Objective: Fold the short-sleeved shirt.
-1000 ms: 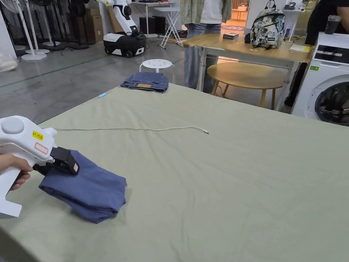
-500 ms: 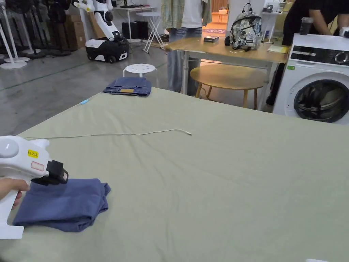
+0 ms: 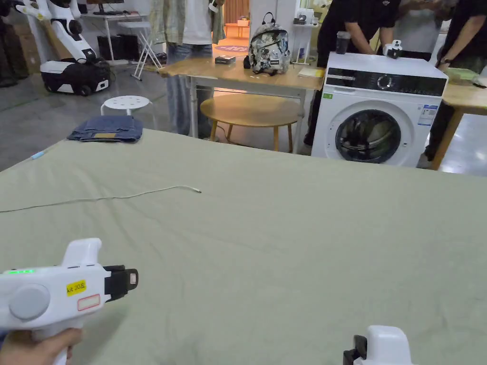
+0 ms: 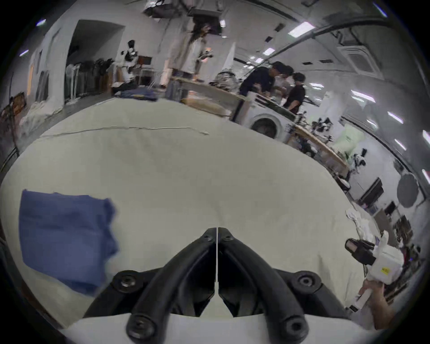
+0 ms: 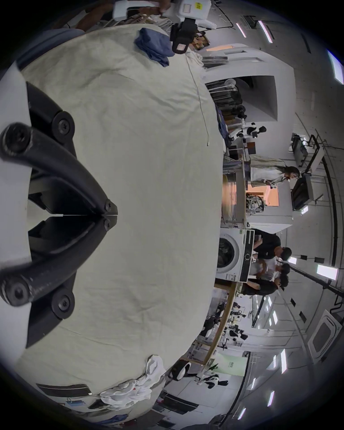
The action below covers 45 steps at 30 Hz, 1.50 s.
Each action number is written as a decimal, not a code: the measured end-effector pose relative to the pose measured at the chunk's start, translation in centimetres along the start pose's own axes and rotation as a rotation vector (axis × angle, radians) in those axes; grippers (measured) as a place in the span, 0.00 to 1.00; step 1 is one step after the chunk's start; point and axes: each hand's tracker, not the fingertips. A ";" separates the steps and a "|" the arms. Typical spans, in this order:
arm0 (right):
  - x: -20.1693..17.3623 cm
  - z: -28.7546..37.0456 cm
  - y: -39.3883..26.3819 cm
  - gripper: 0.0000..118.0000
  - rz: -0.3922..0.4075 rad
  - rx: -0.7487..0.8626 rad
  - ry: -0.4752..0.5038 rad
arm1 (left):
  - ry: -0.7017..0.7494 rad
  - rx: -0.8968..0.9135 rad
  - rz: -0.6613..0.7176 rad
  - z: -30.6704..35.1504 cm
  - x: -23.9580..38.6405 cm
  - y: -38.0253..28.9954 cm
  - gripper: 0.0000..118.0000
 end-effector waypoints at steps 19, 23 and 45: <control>6.6 4.8 3.8 0.00 -0.088 0.350 -0.160 | 0.095 0.453 -0.344 -1.2 21.5 -6.0 0.00; 6.7 5.3 4.1 0.00 -0.091 0.412 -0.163 | 0.122 0.511 -0.346 -0.5 21.5 -6.2 0.00; 5.1 7.0 4.4 0.00 -0.116 0.453 -0.167 | 0.144 0.559 -0.295 1.3 20.4 -5.3 0.06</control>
